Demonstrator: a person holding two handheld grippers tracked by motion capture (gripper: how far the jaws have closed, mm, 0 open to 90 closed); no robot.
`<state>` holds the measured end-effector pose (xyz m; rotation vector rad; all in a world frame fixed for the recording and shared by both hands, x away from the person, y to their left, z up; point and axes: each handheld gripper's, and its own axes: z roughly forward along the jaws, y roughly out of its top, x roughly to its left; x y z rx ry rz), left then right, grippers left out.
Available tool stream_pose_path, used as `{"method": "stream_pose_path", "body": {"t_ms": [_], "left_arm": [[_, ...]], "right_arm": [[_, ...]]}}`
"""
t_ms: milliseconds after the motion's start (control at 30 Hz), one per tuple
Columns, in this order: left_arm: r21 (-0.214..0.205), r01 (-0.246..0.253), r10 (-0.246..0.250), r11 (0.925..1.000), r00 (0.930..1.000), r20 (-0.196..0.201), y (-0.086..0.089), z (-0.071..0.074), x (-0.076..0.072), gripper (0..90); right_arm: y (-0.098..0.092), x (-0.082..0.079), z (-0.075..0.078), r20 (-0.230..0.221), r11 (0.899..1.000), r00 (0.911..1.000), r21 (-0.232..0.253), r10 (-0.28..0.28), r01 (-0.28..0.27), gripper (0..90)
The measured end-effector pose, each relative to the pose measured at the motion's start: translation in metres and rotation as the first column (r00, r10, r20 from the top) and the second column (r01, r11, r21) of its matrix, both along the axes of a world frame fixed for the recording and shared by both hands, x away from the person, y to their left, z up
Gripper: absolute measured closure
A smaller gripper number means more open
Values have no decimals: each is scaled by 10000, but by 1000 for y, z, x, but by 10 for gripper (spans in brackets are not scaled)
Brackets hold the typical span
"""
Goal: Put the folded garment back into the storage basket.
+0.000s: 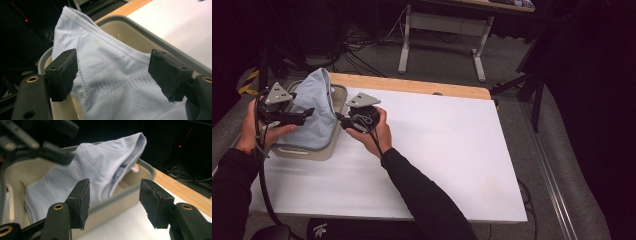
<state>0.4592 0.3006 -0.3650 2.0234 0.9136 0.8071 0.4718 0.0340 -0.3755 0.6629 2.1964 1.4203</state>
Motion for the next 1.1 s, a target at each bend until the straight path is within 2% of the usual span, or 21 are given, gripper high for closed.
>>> {"method": "stream_pose_path", "body": {"t_ms": [133,233,300,567,833,1000,1100], "left_arm": [[-192,12,-11,9998,10000,64,-2,1,4,264],[-150,11,-8,9999,9998,177,-4,2,5,275],[-291,79,-72,9995,9997,245,-5,3,8,281],[-306,-105,109,9995,9998,139,-9,0,20,276],[-548,-379,386,9978,9992,131,-7,3,32,235],[-455,-580,578,9973,9983,-56,-6,3,41,316],[-400,-674,664,9969,9975,-257,-6,1,46,300]], "right_arm": [[-28,-11,2,262,10000,9997,-43,-7,8,436],[-51,-17,4,307,9998,9994,115,-173,169,445],[-68,-22,5,397,9993,9987,220,-323,314,448],[-119,-40,6,731,9967,9940,48,-808,806,449],[-152,-61,1,925,9939,9897,26,-1096,1098,426],[-169,-76,-5,948,9934,9890,-70,-1134,1146,414],[-182,-85,-11,875,9928,9895,-226,-1152,1175,402]]}}
